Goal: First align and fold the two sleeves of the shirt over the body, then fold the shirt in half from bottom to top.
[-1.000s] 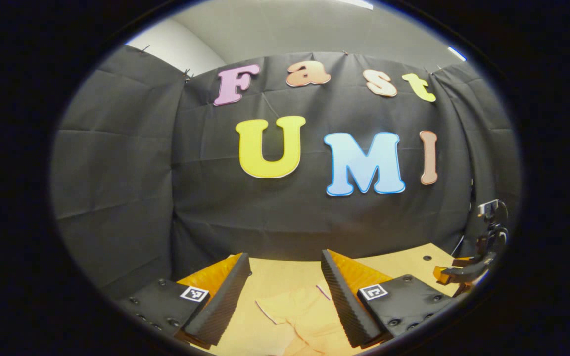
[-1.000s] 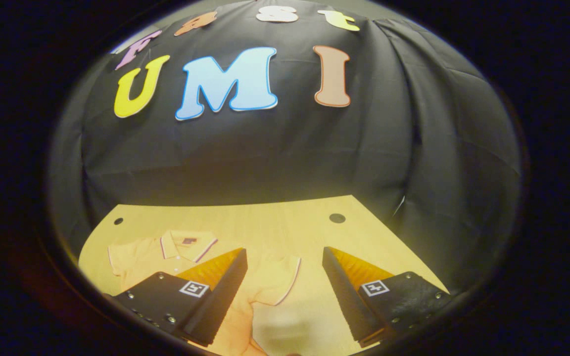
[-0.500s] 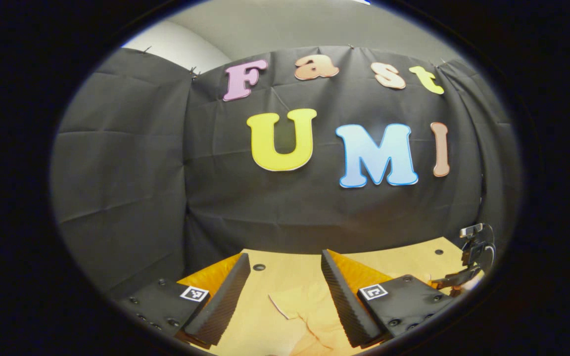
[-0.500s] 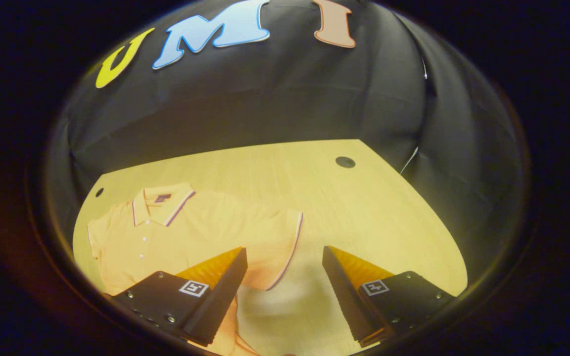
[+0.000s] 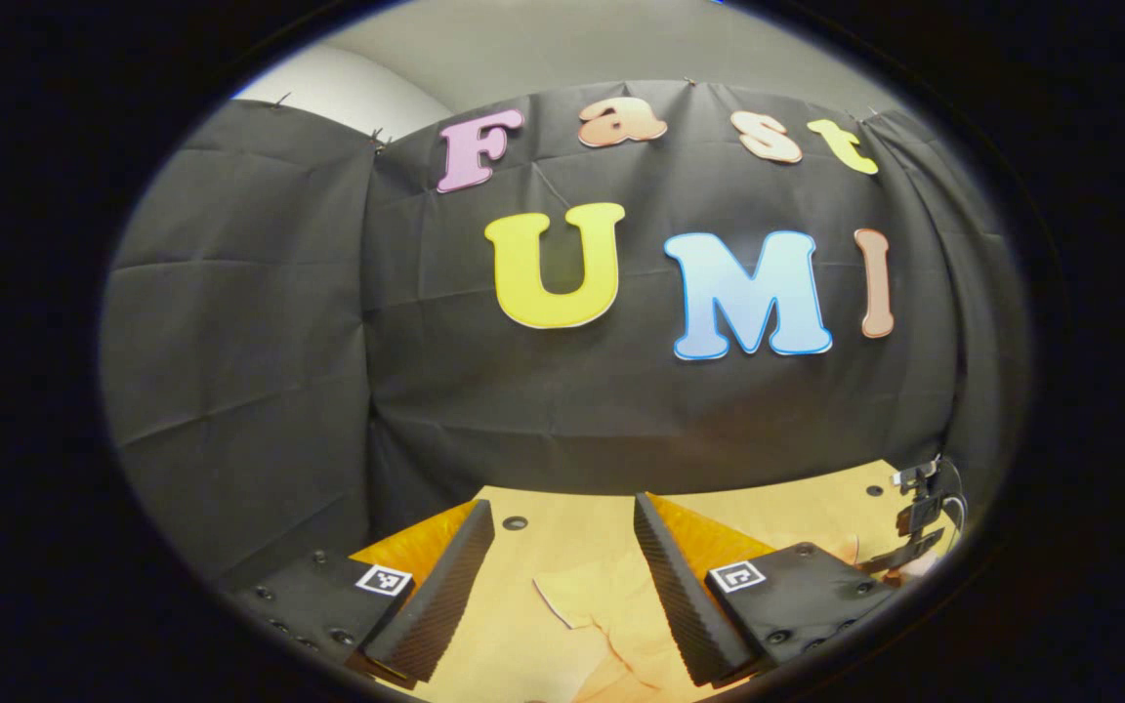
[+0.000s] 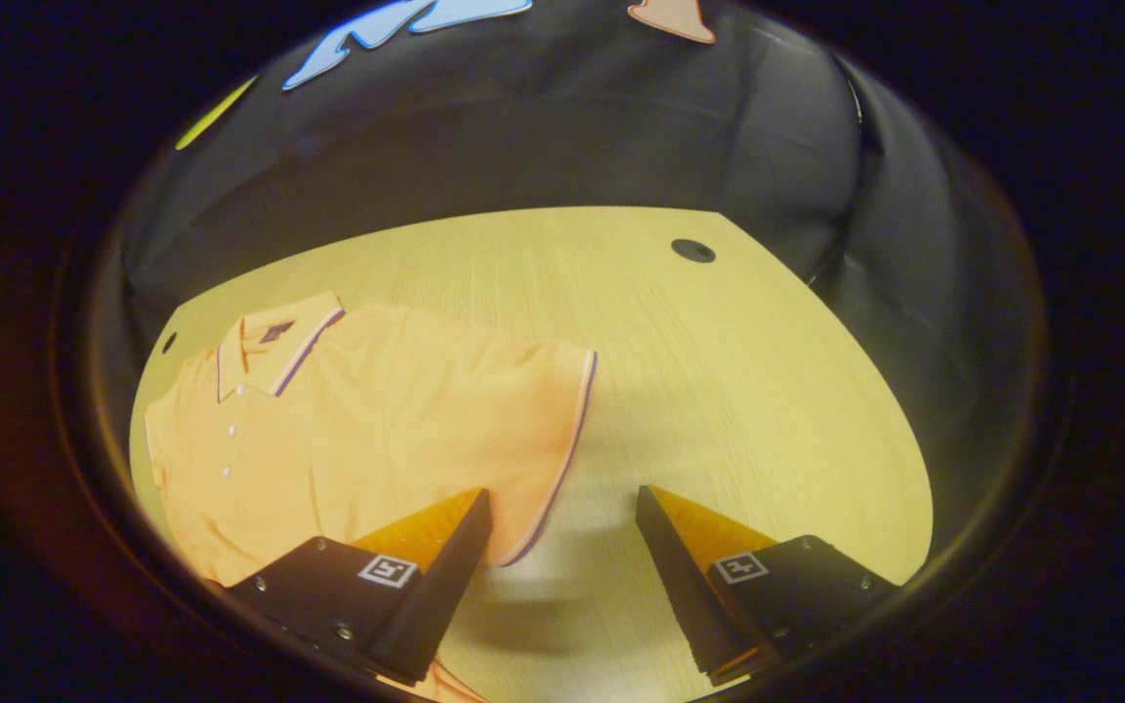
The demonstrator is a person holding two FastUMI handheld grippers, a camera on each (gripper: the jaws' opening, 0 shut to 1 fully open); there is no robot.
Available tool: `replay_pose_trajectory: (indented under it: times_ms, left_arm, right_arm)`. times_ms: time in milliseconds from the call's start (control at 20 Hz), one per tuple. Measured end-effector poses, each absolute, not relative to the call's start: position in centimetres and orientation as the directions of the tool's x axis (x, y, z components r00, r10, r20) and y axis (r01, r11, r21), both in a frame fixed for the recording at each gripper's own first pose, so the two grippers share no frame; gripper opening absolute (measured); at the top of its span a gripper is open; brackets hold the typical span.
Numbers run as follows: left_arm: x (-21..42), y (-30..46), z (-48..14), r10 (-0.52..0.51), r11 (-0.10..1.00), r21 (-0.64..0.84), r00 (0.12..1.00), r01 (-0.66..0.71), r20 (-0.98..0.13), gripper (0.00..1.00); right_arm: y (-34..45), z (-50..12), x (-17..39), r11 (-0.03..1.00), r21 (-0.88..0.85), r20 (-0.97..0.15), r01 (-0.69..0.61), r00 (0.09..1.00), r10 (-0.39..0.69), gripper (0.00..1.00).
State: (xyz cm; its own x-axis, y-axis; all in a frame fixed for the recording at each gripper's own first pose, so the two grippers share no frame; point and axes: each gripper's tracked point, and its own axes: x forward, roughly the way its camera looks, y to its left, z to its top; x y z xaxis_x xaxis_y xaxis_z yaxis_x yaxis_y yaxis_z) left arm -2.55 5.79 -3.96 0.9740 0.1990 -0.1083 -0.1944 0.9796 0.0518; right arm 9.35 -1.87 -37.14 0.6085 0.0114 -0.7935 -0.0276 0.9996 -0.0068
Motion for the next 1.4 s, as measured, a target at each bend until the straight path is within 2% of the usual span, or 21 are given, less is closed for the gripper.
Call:
replay_pose_trajectory:
  times_ms: [150, 200, 250, 300, 350, 450, 500, 550, 750, 900, 1150, 1400]
  left_arm:
    - [-2.0, 5.4, -4.0, 0.192, 0.981, 0.051, 0.975, -0.187, -0.112, 0.94]
    - [-1.9, 5.3, -4.3, 0.188, 0.982, 0.049, 0.975, -0.184, -0.116, 0.95]
    - [-1.7, 5.2, -4.3, 0.185, 0.982, 0.046, 0.976, -0.181, -0.118, 0.95]
    - [-1.6, 5.1, -4.4, 0.183, 0.983, 0.043, 0.976, -0.179, -0.12, 0.96]
    - [-1.7, 5.1, -4.5, 0.181, 0.983, 0.04, 0.976, -0.177, -0.122, 0.96]
    - [-1.5, 5.0, -4.7, 0.177, 0.984, 0.034, 0.976, -0.174, -0.126, 0.96]
    - [-1.5, 5.0, -4.7, 0.173, 0.985, 0.028, 0.977, -0.171, -0.127, 0.96]
    - [-1.6, 5.0, -4.7, 0.171, 0.985, 0.023, 0.977, -0.169, -0.13, 0.95]
    - [-1.8, 5.7, -4.8, 0.174, 0.985, 0.011, 0.975, -0.175, -0.137, 0.94]
    - [-1.9, 6.2, -4.9, 0.18, 0.984, 0.013, 0.974, -0.18, -0.139, 0.94]
    - [-1.4, 6.6, -5.3, 0.18, 0.983, -0.004, 0.973, -0.183, -0.145, 0.94]
    - [-1.2, 6.6, -5.3, 0.173, 0.984, -0.012, 0.975, -0.176, -0.142, 0.94]
  right_arm:
    - [-0.8, -37.5, 9.7, 0.999, 0.03, -0.792, -0.035, 0.609, 0.045, 0.72]
    - [-0.6, -37.5, 9.6, 0.999, 0.031, -0.8, -0.043, 0.598, 0.05, 0.69]
    - [-0.3, -37.4, 9.8, 0.998, 0.039, -0.798, -0.058, 0.599, 0.066, 0.53]
    - [0.1, -37.3, 9.9, 0.996, 0.051, -0.8, -0.068, 0.595, 0.081, 0.47]
    - [0.5, -37.5, 9.8, 0.996, 0.061, -0.804, -0.07, 0.588, 0.091, 0.23]
    - [0.4, -37.6, 9.8, 0.996, 0.057, -0.816, -0.063, 0.573, 0.083, 0.06]
    - [0.4, -37.2, 9.9, 0.996, 0.059, -0.816, -0.064, 0.572, 0.085, 0.06]
    - [0.5, -37.5, 10.0, 0.996, 0.056, -0.818, -0.07, 0.569, 0.086, 0.0]
    - [0.1, -37.1, 10.3, 0.997, 0.02, -0.817, -0.076, 0.574, 0.061, 0.0]
    - [0.6, -35.5, 11.2, 0.997, 0.019, -0.787, -0.07, 0.614, 0.058, 0.0]
    - [4.2, -32.3, 12.2, 0.985, -0.006, -0.729, -0.175, 0.675, 0.115, 0.0]
    - [9.7, -30.9, 11.8, 0.956, 0.008, -0.706, -0.293, 0.675, 0.213, 0.0]
